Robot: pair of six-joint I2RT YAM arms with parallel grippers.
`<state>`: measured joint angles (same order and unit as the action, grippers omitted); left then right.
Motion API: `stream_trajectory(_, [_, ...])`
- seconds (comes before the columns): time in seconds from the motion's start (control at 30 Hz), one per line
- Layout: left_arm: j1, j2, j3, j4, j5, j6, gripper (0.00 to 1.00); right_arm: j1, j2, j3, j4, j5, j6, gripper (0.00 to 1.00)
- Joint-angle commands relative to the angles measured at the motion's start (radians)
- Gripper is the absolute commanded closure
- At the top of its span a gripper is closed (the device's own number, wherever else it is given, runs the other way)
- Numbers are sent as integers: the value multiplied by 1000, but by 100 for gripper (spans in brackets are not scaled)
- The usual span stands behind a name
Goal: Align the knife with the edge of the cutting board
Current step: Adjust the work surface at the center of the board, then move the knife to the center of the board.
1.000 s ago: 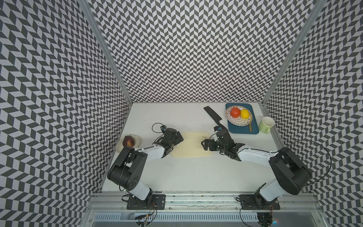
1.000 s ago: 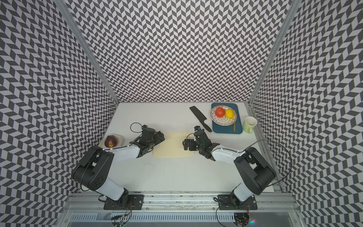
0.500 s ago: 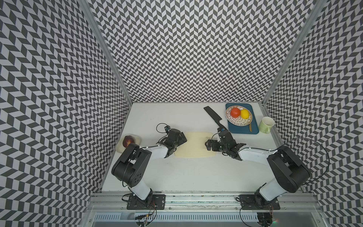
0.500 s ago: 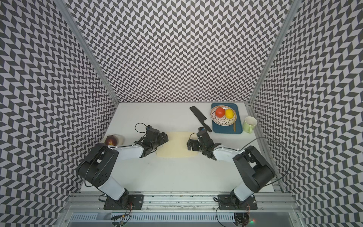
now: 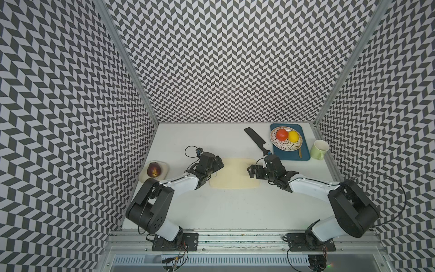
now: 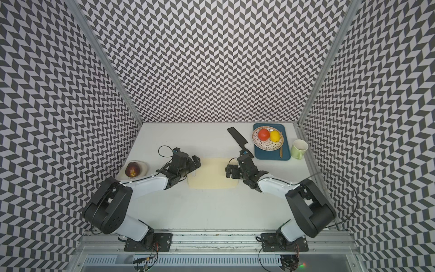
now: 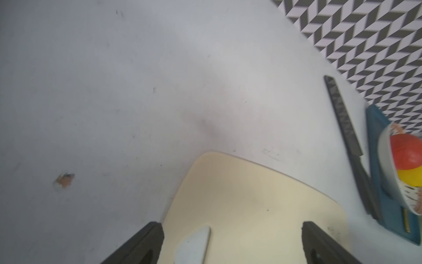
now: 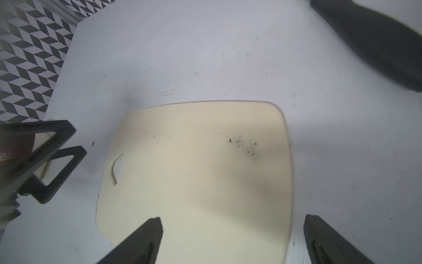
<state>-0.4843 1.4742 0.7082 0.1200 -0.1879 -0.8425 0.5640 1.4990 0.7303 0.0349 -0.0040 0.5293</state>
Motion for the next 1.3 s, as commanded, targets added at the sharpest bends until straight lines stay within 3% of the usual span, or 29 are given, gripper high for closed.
stream_trajectory(0.0, [-13, -123, -40, -23, -55, 25, 0, -7, -39, 83, -37, 101, -26, 2])
stream_trajectory(0.1, [-44, -225, -85, -16, -118, 37, 0, -29, 3, 183, -92, 135, -59, 6])
stream_trajectory(0.23, [-86, -348, -154, 7, -219, 32, 0, -123, 131, 372, -224, 83, -115, 19])
stream_trajectory(0.4, [-100, -418, -204, 44, -211, 20, 0, -237, 285, 529, -300, -12, -156, 26])
stream_trajectory(0.73, [-107, -368, -187, 50, -133, 12, 0, -246, 528, 728, -343, -5, -258, 26])
stream_trajectory(1.0, [-108, -365, -186, 53, -130, 16, 0, -246, 675, 883, -411, 76, -296, 28])
stream_trajectory(1.27, [-108, -361, -183, 49, -120, 13, 0, -233, 695, 873, -424, 72, -292, 43])
